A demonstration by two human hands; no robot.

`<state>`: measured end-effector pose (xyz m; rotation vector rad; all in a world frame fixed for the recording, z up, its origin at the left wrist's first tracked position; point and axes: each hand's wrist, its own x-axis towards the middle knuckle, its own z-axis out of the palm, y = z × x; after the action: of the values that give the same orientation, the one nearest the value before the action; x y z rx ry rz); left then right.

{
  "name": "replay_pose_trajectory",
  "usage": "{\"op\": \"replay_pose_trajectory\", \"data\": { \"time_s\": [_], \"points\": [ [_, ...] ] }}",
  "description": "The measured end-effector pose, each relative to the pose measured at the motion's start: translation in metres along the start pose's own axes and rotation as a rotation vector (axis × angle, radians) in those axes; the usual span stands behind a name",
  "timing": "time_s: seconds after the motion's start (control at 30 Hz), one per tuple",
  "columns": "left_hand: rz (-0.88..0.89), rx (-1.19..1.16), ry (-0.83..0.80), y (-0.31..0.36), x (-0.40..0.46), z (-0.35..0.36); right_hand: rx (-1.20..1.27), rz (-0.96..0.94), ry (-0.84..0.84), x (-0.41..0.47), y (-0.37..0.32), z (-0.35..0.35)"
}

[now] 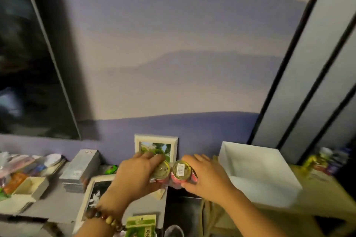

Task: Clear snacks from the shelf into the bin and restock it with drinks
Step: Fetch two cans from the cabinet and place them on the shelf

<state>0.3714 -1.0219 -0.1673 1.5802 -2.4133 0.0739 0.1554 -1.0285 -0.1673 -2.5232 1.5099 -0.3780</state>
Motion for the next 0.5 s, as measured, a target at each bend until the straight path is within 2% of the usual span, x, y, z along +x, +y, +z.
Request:
{"op": "replay_pose_trajectory", "data": {
  "time_s": [0.23, 0.5],
  "points": [
    [0.172, -0.053, 0.122, 0.088, 0.072, -0.047, -0.051, 0.137, 0.2, -0.05, 0.053, -0.095],
    [0.364, -0.081, 0.166, 0.22, 0.13, -0.051, -0.127, 0.326, 0.296, -0.137, 0.143, -0.158]
  ]
}}
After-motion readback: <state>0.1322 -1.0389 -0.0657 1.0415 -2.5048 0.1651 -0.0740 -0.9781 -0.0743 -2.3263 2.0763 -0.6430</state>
